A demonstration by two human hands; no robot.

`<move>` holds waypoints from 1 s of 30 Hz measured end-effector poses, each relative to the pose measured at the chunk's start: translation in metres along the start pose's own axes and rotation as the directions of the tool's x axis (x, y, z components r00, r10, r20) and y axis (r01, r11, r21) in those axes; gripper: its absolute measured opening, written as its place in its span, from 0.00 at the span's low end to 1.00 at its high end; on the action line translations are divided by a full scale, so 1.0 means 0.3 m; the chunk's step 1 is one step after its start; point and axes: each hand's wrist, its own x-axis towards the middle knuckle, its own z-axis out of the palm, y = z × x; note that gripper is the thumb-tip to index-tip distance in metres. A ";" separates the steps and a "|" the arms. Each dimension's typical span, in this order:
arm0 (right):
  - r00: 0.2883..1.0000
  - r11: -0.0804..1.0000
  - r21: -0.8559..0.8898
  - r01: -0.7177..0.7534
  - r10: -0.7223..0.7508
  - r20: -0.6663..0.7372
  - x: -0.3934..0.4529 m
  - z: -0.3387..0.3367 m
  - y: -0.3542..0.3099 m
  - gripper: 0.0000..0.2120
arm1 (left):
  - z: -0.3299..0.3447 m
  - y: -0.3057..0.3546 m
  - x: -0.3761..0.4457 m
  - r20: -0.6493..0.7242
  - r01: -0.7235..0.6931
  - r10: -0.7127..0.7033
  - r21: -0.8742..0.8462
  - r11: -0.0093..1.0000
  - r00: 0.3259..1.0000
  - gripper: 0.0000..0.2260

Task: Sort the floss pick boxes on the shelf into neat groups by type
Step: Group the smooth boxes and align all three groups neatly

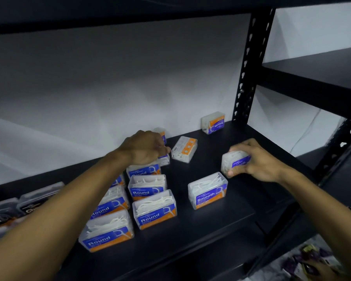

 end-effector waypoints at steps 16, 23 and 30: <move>0.992 0.990 -0.118 0.080 -0.068 0.109 -0.089 0.005 0.033 0.21 | 0.105 0.279 -0.055 0.308 -0.239 0.285 -0.178 0.955 0.908 0.29; 0.993 0.987 -0.138 0.087 -0.074 0.095 -0.092 0.007 0.052 0.22 | 0.115 0.285 -0.056 0.321 -0.248 0.307 -0.213 0.945 0.896 0.21; 0.994 0.988 -0.148 0.049 -0.034 0.101 -0.094 0.004 0.060 0.30 | 0.122 0.286 -0.057 0.329 -0.243 0.311 -0.232 0.942 0.891 0.19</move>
